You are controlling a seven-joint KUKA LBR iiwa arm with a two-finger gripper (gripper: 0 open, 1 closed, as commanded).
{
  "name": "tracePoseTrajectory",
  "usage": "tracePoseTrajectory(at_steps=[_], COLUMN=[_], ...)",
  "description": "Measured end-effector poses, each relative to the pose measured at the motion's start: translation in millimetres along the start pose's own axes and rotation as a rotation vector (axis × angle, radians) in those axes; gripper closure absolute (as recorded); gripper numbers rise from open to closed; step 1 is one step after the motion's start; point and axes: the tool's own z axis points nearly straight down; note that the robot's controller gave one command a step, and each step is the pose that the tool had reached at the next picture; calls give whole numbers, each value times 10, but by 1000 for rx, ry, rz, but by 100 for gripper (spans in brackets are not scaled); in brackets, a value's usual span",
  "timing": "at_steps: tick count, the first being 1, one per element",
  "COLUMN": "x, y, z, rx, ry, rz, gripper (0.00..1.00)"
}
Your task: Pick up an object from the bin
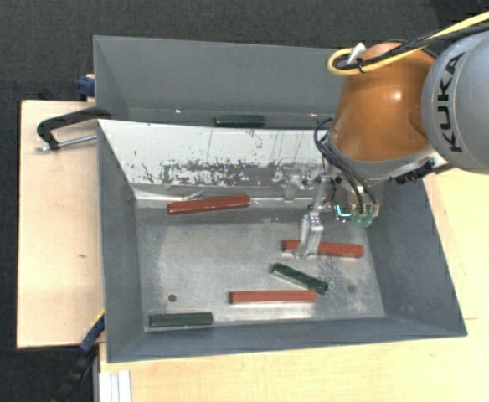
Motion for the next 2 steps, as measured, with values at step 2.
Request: tracePoseTrajectory(at_steps=[2], x=[-13], y=[-252], z=[445], rx=[-1], ry=[-15], rz=[-1], gripper=[0])
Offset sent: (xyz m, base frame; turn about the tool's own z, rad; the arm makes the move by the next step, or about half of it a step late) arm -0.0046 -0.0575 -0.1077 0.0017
